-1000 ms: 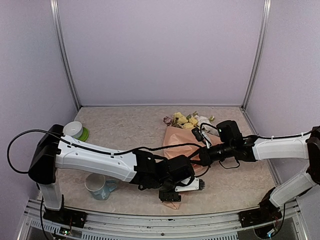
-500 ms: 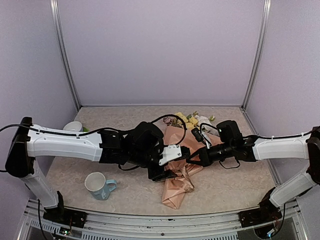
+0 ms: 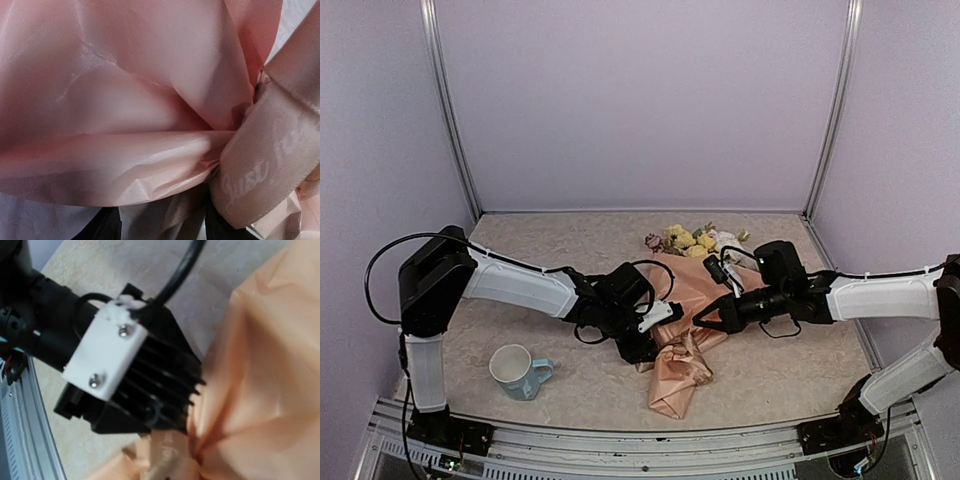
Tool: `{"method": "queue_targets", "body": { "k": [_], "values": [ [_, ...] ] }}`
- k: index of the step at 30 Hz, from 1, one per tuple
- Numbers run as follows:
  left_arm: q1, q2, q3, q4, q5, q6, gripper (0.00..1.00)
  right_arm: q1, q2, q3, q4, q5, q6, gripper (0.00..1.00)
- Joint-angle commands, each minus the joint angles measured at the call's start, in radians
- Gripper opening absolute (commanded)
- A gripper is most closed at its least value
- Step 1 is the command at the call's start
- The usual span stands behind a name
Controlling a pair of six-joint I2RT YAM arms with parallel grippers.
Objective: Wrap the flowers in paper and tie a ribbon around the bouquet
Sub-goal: Cross the half-tied ribbon over the folded bouquet.
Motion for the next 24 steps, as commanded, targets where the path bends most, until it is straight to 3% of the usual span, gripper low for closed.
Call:
{"method": "queue_targets", "body": {
  "k": [1, 4, 7, 10, 16, 21, 24],
  "values": [
    [-0.017, 0.039, 0.023, 0.112, 0.147, -0.060, 0.56, -0.007, -0.038, -0.009, -0.017, 0.017, -0.029, 0.00],
    [-0.055, 0.012, -0.013, 0.271, 0.216, -0.092, 0.52, -0.016, -0.052, -0.007, -0.044, 0.041, -0.048, 0.00],
    [-0.106, -0.015, -0.040, 0.373, 0.169, -0.104, 0.51, -0.031, -0.063, -0.006, -0.065, 0.045, -0.070, 0.00],
    [-0.128, -0.056, -0.073, 0.413, 0.097, -0.092, 0.58, -0.040, -0.071, -0.008, -0.076, 0.051, -0.084, 0.00],
    [-0.084, -0.123, -0.136, 0.452, 0.093, -0.118, 0.69, -0.041, -0.071, -0.018, -0.063, 0.004, -0.097, 0.00],
    [-0.084, -0.141, -0.164, 0.593, 0.120, -0.146, 0.68, -0.041, -0.091, -0.027, -0.052, -0.020, -0.091, 0.00],
    [-0.081, -0.131, -0.148, 0.656, 0.138, -0.171, 0.62, -0.041, -0.105, -0.036, -0.045, -0.033, -0.088, 0.00]
  ]
}}
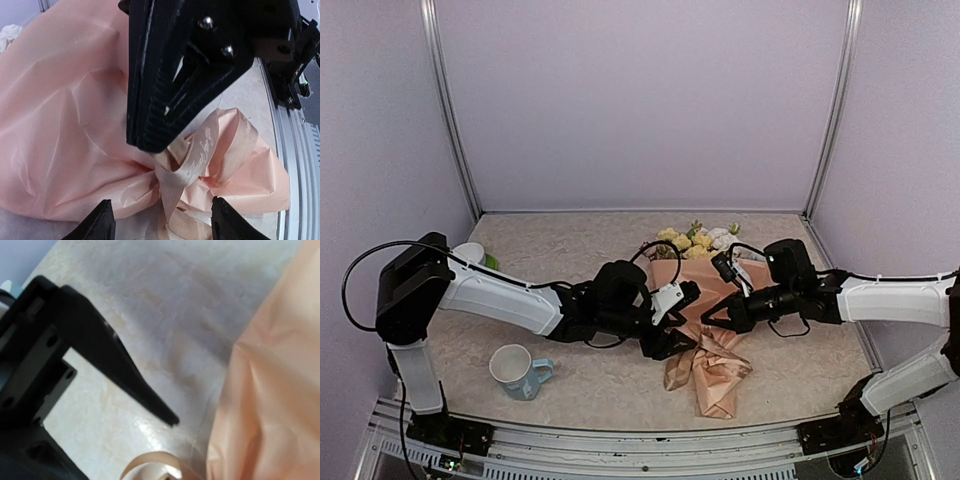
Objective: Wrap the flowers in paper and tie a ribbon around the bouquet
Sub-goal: Cross the half-tied ribbon over the folded bouquet.
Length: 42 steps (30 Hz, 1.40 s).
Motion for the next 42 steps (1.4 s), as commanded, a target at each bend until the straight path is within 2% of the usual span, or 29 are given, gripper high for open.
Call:
{"method": "queue_targets", "body": {
  "k": [1, 5, 9, 14, 17, 21, 24, 25, 27, 33, 38, 41, 42],
  "values": [
    [-0.004, -0.012, 0.008, 0.156, 0.033, -0.043, 0.59, -0.008, -0.045, -0.024, 0.019, -0.033, -0.008, 0.00],
    [-0.002, 0.023, 0.049, 0.151, 0.058, -0.046, 0.40, -0.008, -0.056, -0.033, 0.018, -0.034, -0.005, 0.00],
    [-0.005, 0.050, 0.077, 0.150, 0.091, -0.045, 0.34, -0.007, -0.054, -0.041, 0.032, -0.039, 0.001, 0.00],
    [-0.003, 0.085, 0.111, 0.113, 0.038, -0.029, 0.13, -0.007, -0.056, -0.039, 0.037, -0.046, 0.005, 0.00],
    [-0.001, 0.087, 0.106, 0.101, 0.052, -0.022, 0.16, -0.007, -0.065, -0.043, 0.034, -0.041, 0.006, 0.00],
    [0.002, 0.090, 0.101, 0.091, 0.070, -0.020, 0.35, -0.007, -0.070, -0.043, 0.030, -0.039, 0.008, 0.00],
    [0.002, 0.111, 0.113, 0.089, 0.099, -0.026, 0.41, -0.008, -0.067, -0.040, 0.029, -0.039, 0.008, 0.00],
    [0.002, 0.116, 0.117, 0.088, 0.101, -0.027, 0.41, -0.007, -0.066, -0.039, 0.028, -0.038, 0.007, 0.00],
    [0.003, 0.121, 0.116, 0.099, 0.098, -0.034, 0.34, -0.007, -0.064, -0.036, 0.029, -0.041, 0.008, 0.00],
    [0.010, 0.117, 0.116, 0.123, 0.111, -0.035, 0.00, -0.007, -0.061, -0.037, 0.026, -0.042, 0.006, 0.00],
    [0.019, 0.099, 0.105, 0.153, 0.150, -0.065, 0.00, -0.007, -0.058, -0.043, 0.025, -0.044, 0.002, 0.00],
    [0.019, 0.095, 0.101, 0.177, 0.152, -0.077, 0.20, -0.007, -0.047, -0.047, 0.036, -0.063, 0.007, 0.00],
    [0.019, 0.099, 0.104, 0.178, 0.146, -0.079, 0.22, -0.007, -0.043, -0.047, 0.039, -0.068, 0.009, 0.00]
  ]
}}
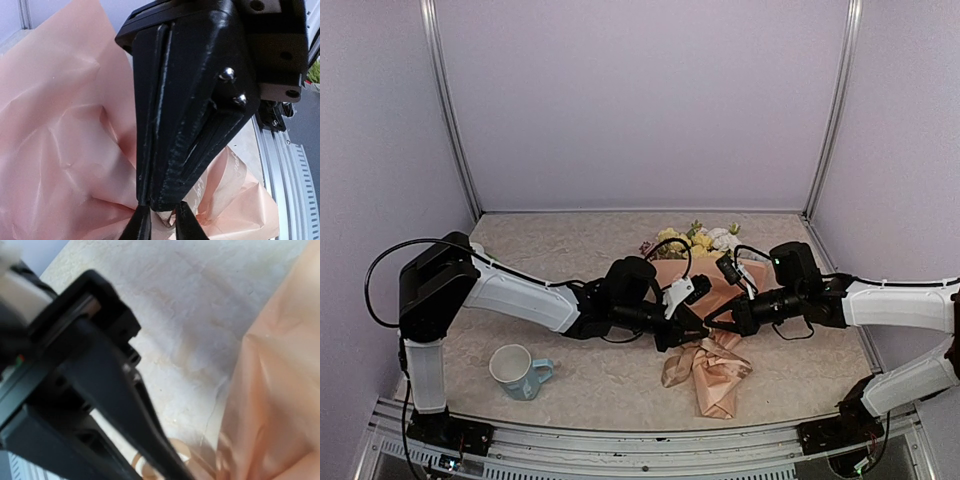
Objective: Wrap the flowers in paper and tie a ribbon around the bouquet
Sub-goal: Cross the half-tied ribbon over the folded bouquet.
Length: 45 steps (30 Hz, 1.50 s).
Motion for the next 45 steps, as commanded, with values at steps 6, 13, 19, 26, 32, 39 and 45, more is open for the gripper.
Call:
{"method": "queue_targets", "body": {
  "k": [6, 13, 19, 26, 32, 39, 45],
  "values": [
    [0.008, -0.004, 0.019, 0.020, 0.008, -0.015, 0.00, -0.002, -0.003, -0.006, 0.027, -0.029, 0.003, 0.00],
    [0.008, -0.059, -0.014, 0.019, -0.006, -0.014, 0.00, -0.002, -0.014, -0.009, 0.027, -0.018, 0.006, 0.23],
    [0.008, -0.153, -0.093, 0.142, 0.004, -0.045, 0.00, -0.002, -0.032, -0.034, 0.034, -0.007, 0.021, 0.38],
    [0.010, -0.141, -0.125, 0.184, 0.025, -0.094, 0.00, -0.002, -0.055, -0.075, 0.040, 0.014, 0.032, 0.36],
    [0.009, -0.156, -0.174, 0.277, 0.012, -0.138, 0.00, -0.002, -0.040, -0.108, 0.053, 0.030, 0.033, 0.32],
    [0.006, -0.127, -0.177, 0.275, 0.004, -0.155, 0.00, 0.008, 0.006, -0.127, 0.182, -0.036, 0.084, 0.31],
    [0.003, -0.137, -0.189, 0.273, -0.007, -0.150, 0.00, 0.015, 0.083, -0.114, 0.182, -0.013, 0.076, 0.10]
  ]
}}
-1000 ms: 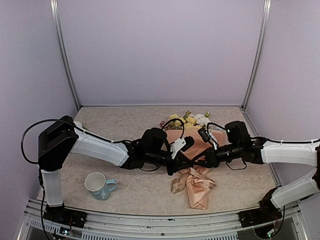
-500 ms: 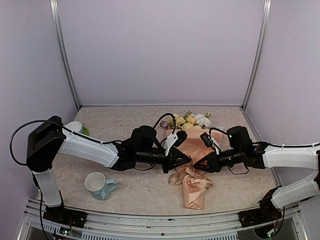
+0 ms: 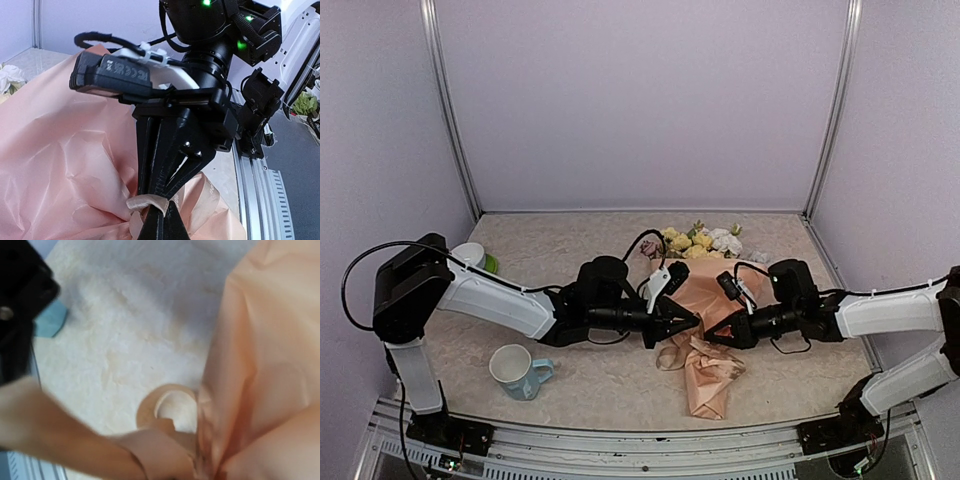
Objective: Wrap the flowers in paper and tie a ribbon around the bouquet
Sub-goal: Cross the half-tied ribbon over the folded bouquet.
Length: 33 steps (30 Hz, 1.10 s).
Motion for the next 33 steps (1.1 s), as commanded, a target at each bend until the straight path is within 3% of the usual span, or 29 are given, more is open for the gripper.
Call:
{"method": "queue_targets", "body": {
  "k": [1, 5, 12, 20, 33],
  "values": [
    [-0.004, -0.007, -0.011, 0.037, -0.015, 0.001, 0.00, 0.009, 0.053, 0.006, 0.027, -0.005, 0.001, 0.08],
    [-0.005, -0.004, -0.017, 0.028, -0.024, 0.001, 0.00, 0.012, 0.048, 0.006, 0.018, -0.005, -0.006, 0.00],
    [0.014, -0.019, -0.085, 0.103, -0.010, -0.062, 0.00, 0.005, -0.046, -0.009, -0.067, 0.137, -0.003, 0.00],
    [0.018, 0.019, -0.110, 0.139, 0.009, -0.101, 0.00, -0.004, -0.103, -0.032, -0.117, 0.169, 0.004, 0.00],
    [0.043, 0.096, -0.091, 0.124, -0.012, -0.120, 0.00, -0.003, -0.199, -0.087, -0.124, -0.014, -0.031, 0.00]
  ]
}}
